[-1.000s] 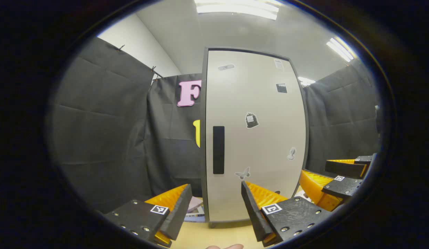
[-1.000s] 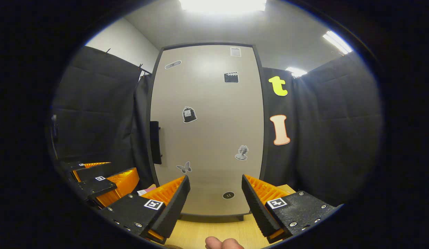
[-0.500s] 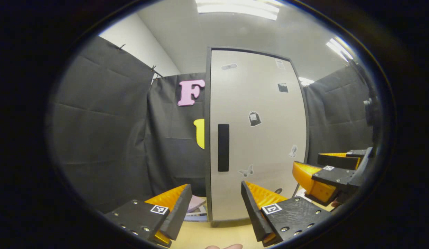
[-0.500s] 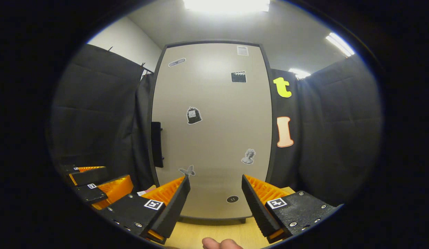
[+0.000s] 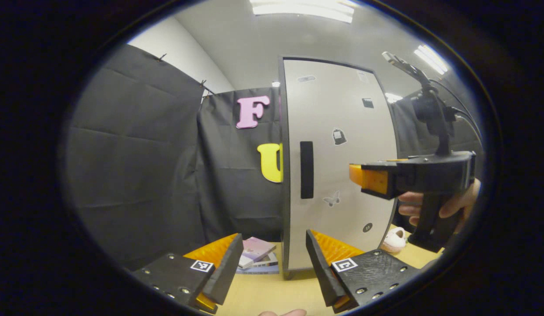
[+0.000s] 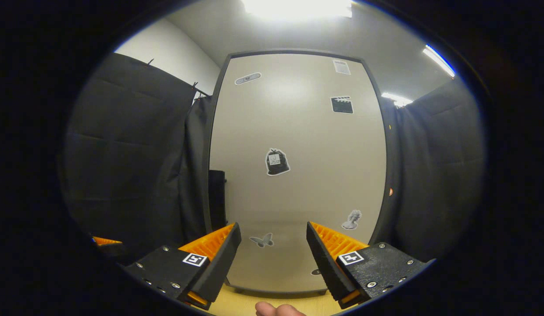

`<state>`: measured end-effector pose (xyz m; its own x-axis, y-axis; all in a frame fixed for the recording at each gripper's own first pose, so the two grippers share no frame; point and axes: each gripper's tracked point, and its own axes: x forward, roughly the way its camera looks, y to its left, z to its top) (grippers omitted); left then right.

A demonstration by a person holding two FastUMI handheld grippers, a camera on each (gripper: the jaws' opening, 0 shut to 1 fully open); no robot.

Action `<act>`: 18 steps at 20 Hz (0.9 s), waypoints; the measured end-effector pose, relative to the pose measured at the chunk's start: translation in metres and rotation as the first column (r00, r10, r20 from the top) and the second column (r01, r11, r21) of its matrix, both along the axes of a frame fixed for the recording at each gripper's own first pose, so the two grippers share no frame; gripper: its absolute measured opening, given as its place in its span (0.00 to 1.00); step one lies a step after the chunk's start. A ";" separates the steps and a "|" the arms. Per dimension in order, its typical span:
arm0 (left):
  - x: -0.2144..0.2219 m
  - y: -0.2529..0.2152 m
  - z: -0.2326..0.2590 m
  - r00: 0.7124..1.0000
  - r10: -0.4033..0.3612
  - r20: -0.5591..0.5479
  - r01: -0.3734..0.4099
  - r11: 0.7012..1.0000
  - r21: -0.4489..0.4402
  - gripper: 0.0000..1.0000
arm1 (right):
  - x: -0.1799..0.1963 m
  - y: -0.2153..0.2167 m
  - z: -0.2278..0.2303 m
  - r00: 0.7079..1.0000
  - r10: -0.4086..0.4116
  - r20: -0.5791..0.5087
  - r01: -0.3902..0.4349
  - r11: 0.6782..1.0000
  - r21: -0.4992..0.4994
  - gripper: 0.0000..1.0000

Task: Open the cabinet door with the right hand, grasp the bottle in the cabinet with the left hand and place it on the coaster, then close the cabinet door with the right hand.

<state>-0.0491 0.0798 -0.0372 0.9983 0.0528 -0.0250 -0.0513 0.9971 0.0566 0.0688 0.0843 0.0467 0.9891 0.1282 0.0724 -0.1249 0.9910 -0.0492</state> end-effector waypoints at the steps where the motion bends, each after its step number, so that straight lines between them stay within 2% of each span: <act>1: -0.004 0.008 -0.002 1.000 0.012 -0.001 -0.012 1.000 0.002 0.84 | 0.005 0.008 0.004 1.000 0.010 0.007 -0.010 1.000 -0.001 0.93; 4: -0.013 0.032 -0.012 0.998 0.053 -0.016 -0.053 0.998 0.022 0.81 | 0.021 0.032 0.011 0.999 0.043 0.012 -0.043 0.999 0.014 0.93; 9: -0.025 0.068 -0.037 0.991 0.114 -0.070 -0.114 0.993 0.003 0.84 | 0.046 0.074 0.010 0.996 0.088 -0.010 -0.088 0.995 0.039 0.93; 11: -0.027 0.077 -0.043 0.988 0.129 -0.087 -0.131 0.991 -0.015 0.81 | 0.057 0.087 0.004 0.995 0.092 -0.031 -0.091 0.995 0.036 0.93; 14: -0.031 0.089 -0.038 0.986 0.148 -0.073 -0.150 0.988 -0.027 0.83 | 0.074 0.099 -0.013 0.993 0.086 -0.081 -0.086 0.996 -0.003 0.90; 15: -0.032 0.091 -0.036 0.986 0.151 -0.066 -0.153 0.988 -0.027 0.83 | 0.077 0.104 -0.017 0.991 0.099 -0.092 -0.101 0.995 -0.007 0.88; 17: -0.033 0.093 -0.032 0.987 0.151 -0.061 -0.152 0.988 -0.022 0.83 | 0.087 0.101 -0.025 0.991 0.072 -0.110 -0.075 0.997 -0.025 0.72; 18: -0.032 0.093 -0.033 0.987 0.151 -0.063 -0.152 0.988 -0.016 0.83 | 0.092 0.101 -0.030 0.990 0.072 -0.125 -0.077 0.996 -0.041 0.57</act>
